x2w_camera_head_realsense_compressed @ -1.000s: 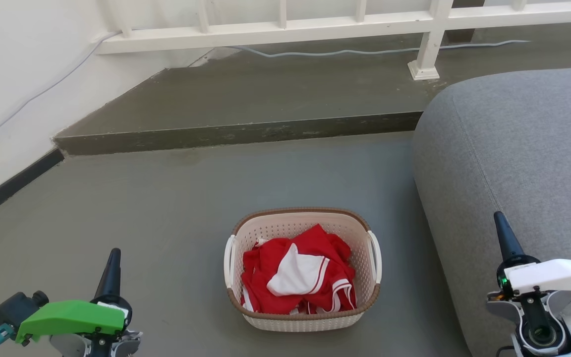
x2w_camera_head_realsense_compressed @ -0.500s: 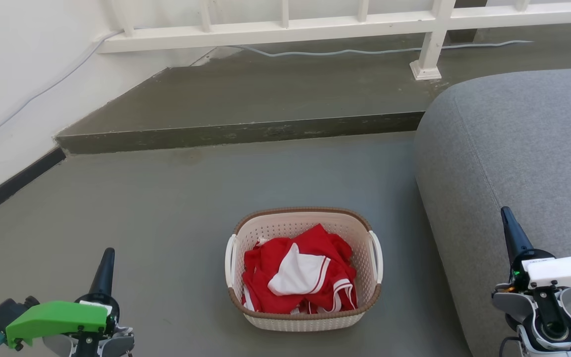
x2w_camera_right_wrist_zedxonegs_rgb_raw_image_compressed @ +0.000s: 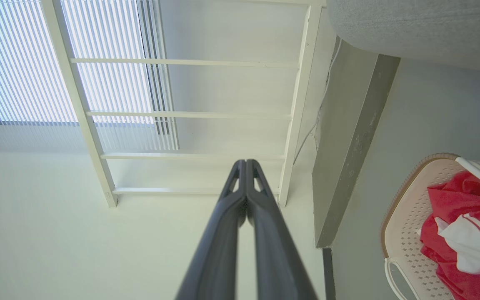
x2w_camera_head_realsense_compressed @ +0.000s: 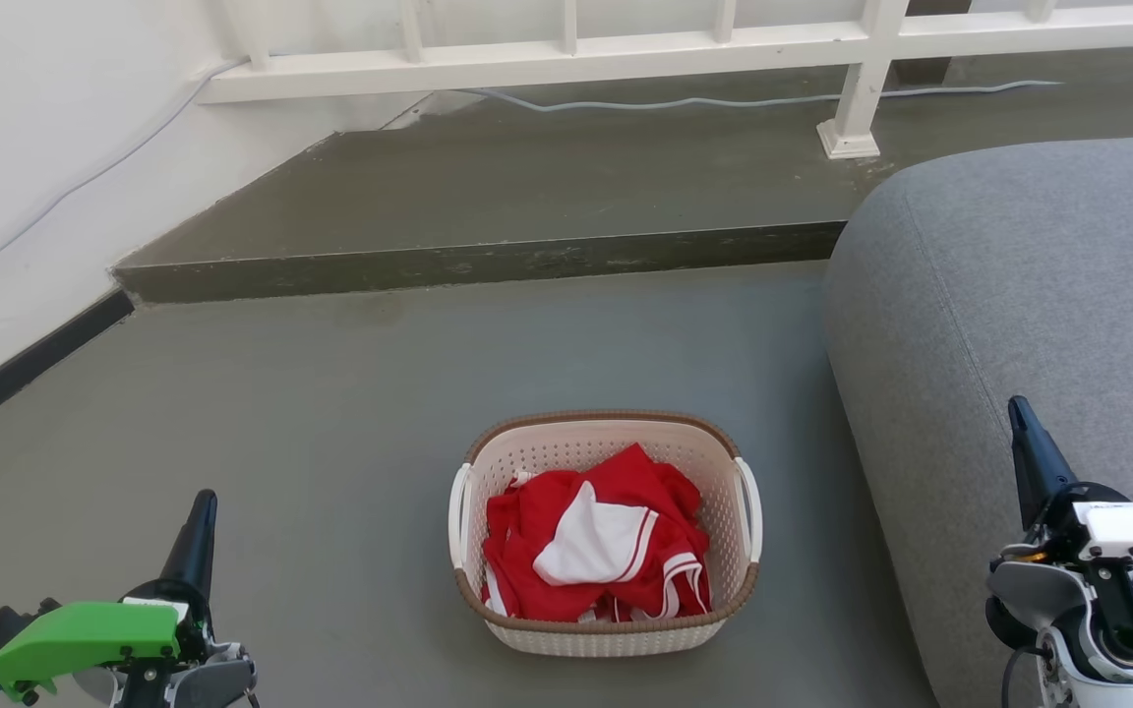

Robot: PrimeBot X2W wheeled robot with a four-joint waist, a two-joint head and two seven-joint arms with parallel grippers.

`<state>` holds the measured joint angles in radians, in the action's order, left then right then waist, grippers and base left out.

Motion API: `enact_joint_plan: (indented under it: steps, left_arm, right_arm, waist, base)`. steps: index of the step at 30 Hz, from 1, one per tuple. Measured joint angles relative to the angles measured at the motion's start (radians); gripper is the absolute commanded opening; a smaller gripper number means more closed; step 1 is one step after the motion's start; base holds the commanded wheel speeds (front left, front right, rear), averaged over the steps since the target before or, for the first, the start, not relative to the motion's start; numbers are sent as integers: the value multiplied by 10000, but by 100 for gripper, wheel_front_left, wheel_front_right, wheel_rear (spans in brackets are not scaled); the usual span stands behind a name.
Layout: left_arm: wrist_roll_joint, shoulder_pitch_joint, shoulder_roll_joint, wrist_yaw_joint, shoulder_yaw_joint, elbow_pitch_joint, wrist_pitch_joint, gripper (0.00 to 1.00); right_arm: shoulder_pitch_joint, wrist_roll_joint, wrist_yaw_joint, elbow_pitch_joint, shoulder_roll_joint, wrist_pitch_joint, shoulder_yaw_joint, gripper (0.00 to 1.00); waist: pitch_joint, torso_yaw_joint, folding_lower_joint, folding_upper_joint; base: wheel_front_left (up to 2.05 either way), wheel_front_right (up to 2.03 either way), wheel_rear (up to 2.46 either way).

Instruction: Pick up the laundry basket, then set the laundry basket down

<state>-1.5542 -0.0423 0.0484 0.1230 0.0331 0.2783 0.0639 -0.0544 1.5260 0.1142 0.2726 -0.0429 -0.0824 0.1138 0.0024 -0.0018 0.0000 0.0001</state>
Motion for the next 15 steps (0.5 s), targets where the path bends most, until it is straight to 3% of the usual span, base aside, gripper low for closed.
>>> enact_joint_plan:
  steps: [6,15]
  left_arm:
    - [-656,-10,2,0,105,-2,157,0]
    - [-665,-25,4,0,169,-2,159,0]
  right_arm:
    - [-4,738,27,25,33,-196,138,0]
    - [-7,765,46,27,35,-242,150,0]
  waist:
    - [4,17,0,0]
    - [4,17,0,0]
  base:
    - [0,0,0]
    - [0,0,0]
